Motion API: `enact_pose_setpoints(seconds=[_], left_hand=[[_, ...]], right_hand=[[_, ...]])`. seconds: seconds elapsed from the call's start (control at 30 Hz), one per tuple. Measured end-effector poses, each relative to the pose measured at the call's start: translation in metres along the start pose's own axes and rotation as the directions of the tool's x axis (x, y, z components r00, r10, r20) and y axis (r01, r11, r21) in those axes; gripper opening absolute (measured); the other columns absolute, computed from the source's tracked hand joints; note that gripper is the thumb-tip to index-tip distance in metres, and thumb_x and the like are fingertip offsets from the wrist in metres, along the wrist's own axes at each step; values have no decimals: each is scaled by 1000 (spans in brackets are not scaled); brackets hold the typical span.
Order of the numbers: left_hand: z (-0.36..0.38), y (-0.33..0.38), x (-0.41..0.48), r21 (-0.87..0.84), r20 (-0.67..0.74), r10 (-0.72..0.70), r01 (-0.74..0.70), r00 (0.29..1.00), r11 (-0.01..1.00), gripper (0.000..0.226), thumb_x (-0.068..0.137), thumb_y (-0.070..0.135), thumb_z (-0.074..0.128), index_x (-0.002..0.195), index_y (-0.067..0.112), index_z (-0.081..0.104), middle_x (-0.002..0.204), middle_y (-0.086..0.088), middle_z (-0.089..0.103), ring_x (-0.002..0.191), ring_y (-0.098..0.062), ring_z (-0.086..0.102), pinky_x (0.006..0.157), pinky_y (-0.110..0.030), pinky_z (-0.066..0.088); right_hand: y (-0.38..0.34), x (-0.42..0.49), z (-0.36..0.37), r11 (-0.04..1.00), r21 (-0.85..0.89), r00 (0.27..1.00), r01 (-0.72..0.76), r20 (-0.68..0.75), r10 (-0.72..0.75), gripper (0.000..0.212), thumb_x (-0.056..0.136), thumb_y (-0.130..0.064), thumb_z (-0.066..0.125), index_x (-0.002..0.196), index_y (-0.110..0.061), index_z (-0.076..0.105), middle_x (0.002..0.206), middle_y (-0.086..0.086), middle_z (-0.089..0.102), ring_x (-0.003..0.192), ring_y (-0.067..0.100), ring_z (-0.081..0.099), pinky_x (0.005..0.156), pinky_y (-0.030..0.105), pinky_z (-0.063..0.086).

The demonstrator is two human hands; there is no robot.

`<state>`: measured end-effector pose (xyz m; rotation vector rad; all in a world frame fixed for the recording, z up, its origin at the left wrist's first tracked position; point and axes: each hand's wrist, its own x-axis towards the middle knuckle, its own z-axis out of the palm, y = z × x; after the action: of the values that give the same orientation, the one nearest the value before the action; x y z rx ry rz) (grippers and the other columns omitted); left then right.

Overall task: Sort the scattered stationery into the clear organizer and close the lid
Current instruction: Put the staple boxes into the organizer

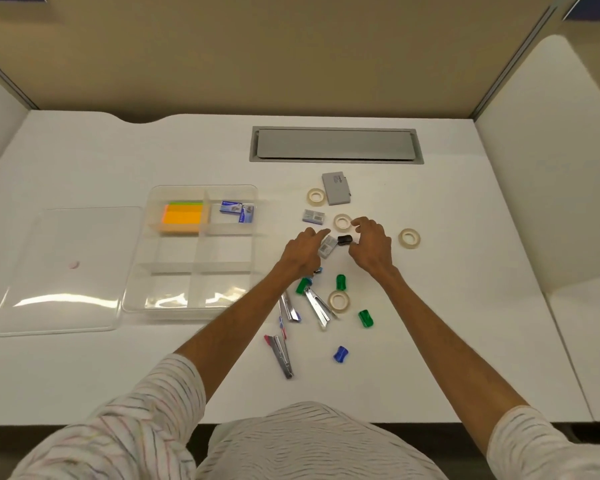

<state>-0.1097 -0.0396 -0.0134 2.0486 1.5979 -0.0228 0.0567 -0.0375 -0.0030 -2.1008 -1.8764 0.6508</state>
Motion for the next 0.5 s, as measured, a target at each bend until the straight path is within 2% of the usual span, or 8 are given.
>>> enact_pose_setpoints(seconds=[0.1,0.2,0.33,0.5], left_hand=[[4,5,5,63,58,-23,19,998,998,86,83,8,68,152,22,19,141,-16,39,125,-31,46,96,-44,50],[6,7,10,135,74,-25,15,997,991,90,82,8,68,153,23,15,140,-17,39,125,-32,43,94,-45,50],[6,8,17,168,75,-36,23,996,986,86,86,10,66,153,25,15,139,-17,38,125,-31,44,94,-42,51],[3,3,20,179,46,-20,12,999,984,63,89,17,64,144,21,34,133,-15,43,120,-30,48,89,-42,49]], right_hand=[[5,4,3,999,1,999,33,20,-33,52,78,-2,59,128,-14,49,125,8,57,120,28,49,92,42,43],[7,7,7,998,8,998,59,34,-59,52,79,-3,60,128,-14,49,124,8,58,119,28,49,92,42,44],[7,11,11,998,9,997,64,46,-64,52,78,-4,62,128,-14,49,126,8,57,120,28,49,92,43,45],[6,19,13,997,6,996,73,47,-73,49,80,-6,62,127,-13,50,126,8,57,120,29,50,92,44,45]])
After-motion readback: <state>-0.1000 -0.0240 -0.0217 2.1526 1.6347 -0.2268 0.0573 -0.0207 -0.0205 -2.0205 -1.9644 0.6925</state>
